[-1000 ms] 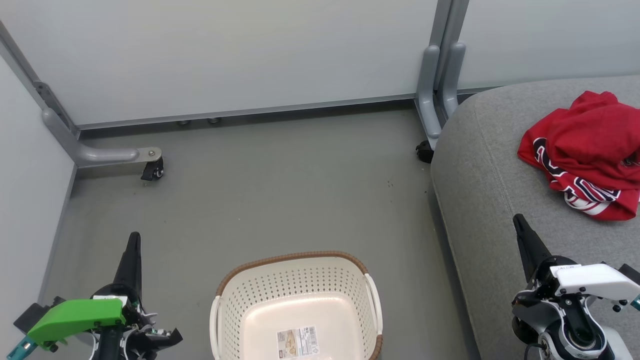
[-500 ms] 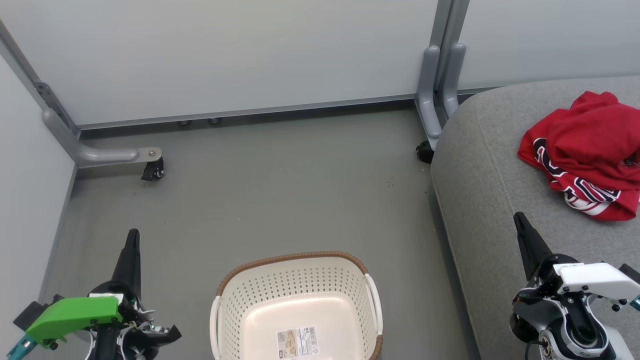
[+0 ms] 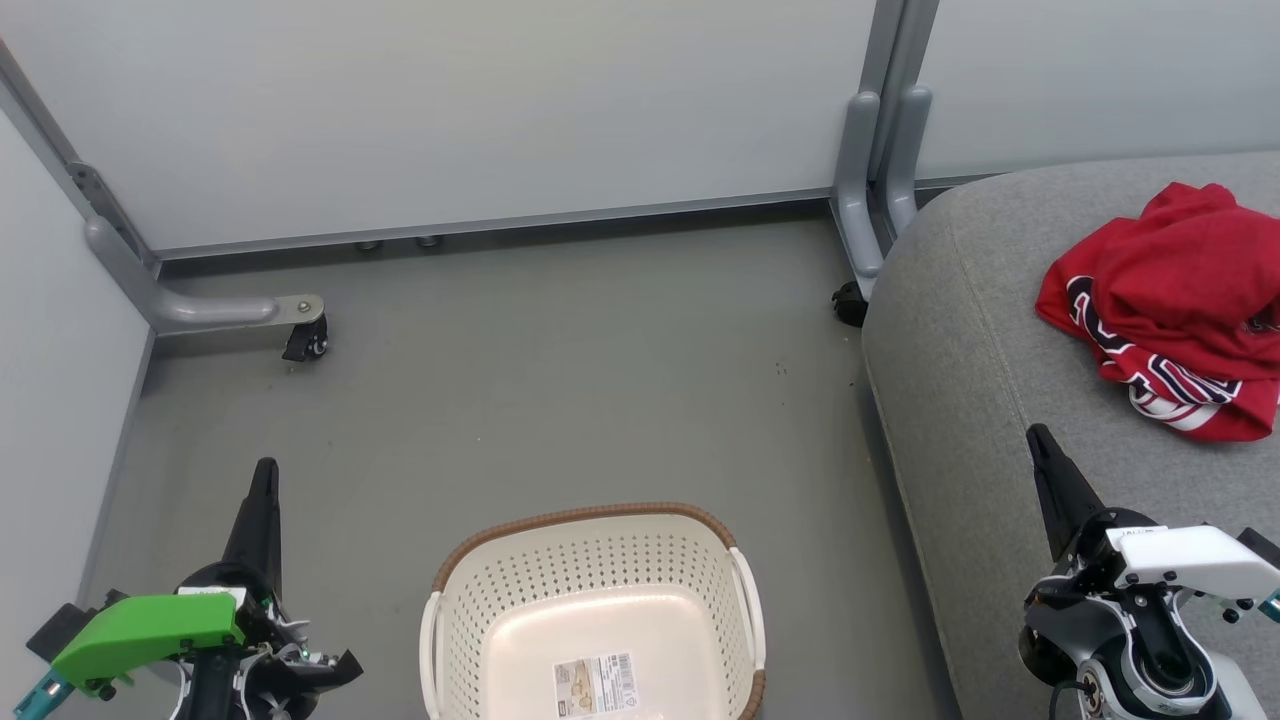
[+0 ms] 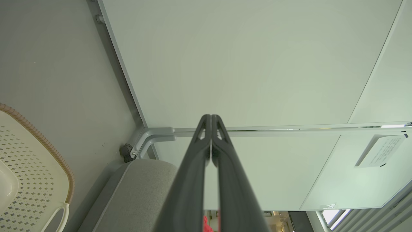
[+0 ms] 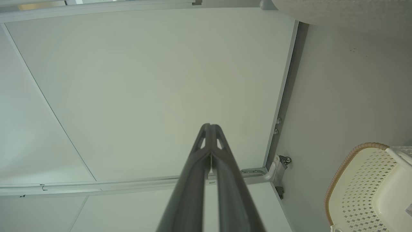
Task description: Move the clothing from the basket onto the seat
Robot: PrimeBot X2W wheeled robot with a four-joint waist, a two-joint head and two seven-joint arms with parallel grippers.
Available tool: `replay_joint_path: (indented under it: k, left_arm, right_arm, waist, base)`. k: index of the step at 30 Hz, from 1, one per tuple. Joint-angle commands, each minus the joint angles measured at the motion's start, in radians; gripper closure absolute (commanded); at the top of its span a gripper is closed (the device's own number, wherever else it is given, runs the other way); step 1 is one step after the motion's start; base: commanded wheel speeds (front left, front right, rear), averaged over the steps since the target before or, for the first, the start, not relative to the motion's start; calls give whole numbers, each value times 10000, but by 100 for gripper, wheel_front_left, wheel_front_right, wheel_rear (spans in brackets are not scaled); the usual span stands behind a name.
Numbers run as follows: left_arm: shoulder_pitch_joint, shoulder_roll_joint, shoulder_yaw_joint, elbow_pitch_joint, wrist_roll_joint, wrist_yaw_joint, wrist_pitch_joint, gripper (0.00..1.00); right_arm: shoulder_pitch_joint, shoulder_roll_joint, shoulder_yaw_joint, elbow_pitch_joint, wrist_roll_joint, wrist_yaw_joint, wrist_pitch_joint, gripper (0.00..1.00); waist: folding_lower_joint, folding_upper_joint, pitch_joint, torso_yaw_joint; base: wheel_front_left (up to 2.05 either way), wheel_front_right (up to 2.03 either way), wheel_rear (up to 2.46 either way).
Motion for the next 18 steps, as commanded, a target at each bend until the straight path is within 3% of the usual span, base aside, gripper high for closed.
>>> replay_joint_path:
  k: [1,18]
  left_arm:
    - [-100,34,51,21,15,-62,38,100]
    - [-104,9,78,21,40,-62,66,100]
  right_arm:
    - [-57,-4,-36,22,-15,4,28,100]
    - [-60,18,-67,23,-57,4,57,100]
  waist:
    - [0,0,0,0]
    - [0,0,0,0]
  base:
    - [0,0,0]
    - [0,0,0]
